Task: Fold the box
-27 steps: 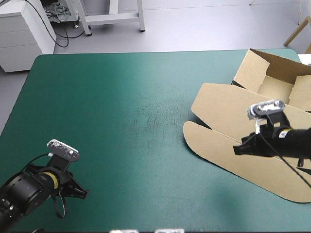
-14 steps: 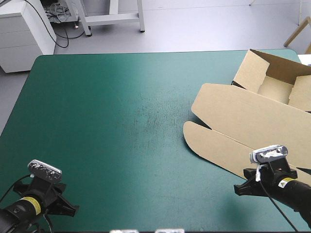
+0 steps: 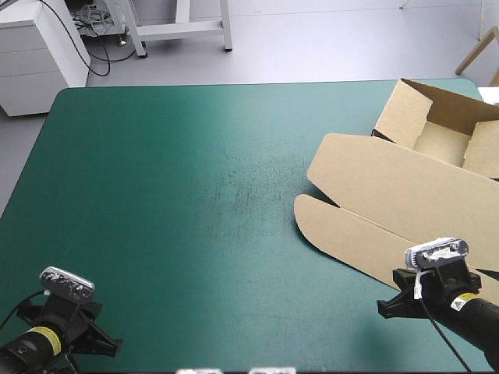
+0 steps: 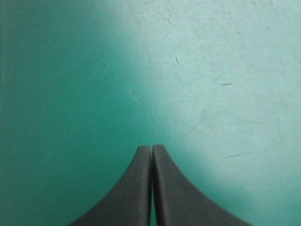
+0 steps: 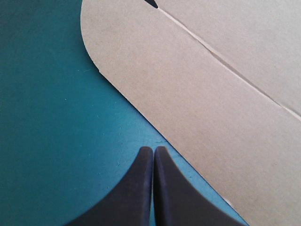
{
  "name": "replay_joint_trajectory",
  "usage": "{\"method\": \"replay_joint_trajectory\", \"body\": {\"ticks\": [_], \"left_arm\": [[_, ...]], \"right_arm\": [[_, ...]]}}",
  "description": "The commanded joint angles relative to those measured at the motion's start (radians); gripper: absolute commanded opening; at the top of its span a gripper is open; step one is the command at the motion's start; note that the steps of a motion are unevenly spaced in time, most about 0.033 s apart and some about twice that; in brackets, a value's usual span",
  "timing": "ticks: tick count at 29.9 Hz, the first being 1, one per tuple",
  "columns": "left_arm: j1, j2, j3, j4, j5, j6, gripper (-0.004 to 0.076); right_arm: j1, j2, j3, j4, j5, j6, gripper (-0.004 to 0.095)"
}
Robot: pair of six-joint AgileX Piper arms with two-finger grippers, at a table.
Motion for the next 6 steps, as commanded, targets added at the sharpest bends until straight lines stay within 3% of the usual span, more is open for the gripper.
{"method": "replay_joint_trajectory", "body": {"ticks": [1,6], "left_arm": [[-0.003,0.01,-0.025,0.018,-0.032,-0.012,-0.001],[-0.003,0.01,-0.025,0.021,-0.017,-0.012,-0.001]], "right_arm": [[0.005,0.004,-0.026,0.026,-0.049,-0.003,-0.0014],[0.005,0.004,-0.026,0.026,-0.059,-0.003,-0.0019]]}}
